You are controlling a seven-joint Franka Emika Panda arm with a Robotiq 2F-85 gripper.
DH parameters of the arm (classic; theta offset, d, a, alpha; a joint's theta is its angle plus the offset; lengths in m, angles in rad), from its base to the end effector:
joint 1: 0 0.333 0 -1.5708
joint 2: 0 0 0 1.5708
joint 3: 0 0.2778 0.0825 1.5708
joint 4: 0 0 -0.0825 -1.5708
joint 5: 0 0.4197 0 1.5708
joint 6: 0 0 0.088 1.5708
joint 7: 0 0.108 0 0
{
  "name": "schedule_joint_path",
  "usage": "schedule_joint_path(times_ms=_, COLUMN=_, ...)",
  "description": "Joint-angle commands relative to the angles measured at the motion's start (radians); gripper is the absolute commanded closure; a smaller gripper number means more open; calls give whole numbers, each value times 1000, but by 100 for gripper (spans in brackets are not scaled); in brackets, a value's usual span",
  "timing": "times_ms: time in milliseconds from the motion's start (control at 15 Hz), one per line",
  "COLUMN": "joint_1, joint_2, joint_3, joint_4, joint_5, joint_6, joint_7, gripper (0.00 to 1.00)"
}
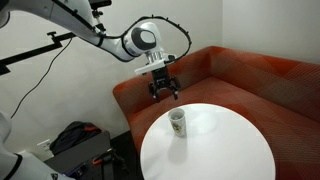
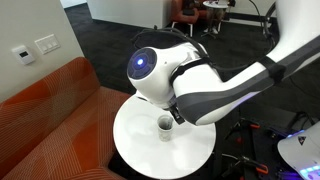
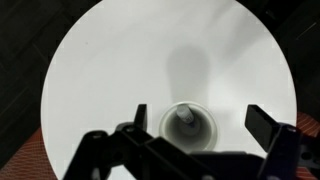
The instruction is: Pick up the marker inside the white cup and place it on the table-top
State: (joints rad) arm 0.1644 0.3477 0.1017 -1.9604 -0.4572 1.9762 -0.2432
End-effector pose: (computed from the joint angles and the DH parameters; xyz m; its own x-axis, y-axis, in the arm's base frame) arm 0.5775 0.1282 0.2192 0.6901 0.5970 -0.4091 0.7068 -0.6776 0.2035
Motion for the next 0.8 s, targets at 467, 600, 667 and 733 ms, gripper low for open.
schedule_joint_path(times_ms=467, joint_1=-32, joint_2=160, joint_3=1, joint_4=167, joint_5=38, joint_6=-35, joint_7=-68, gripper=47)
schedule_joint_path(times_ms=600, joint_1=-37, joint_2=189, joint_3=2, joint_4=189, joint_5=46, joint_6=-40, joint_7=-88, gripper=42)
schedule_joint_path(times_ms=667, joint_1=-39, joint_2=203, joint_3=2, joint_4=201, joint_5=52, joint_6=-43, joint_7=-97, gripper=42)
schedule_joint_path(times_ms=733, joint_1=-40, joint_2=214, joint_3=3, joint_4=211, joint_5=56, joint_6=-46, joint_7=-104, gripper=41)
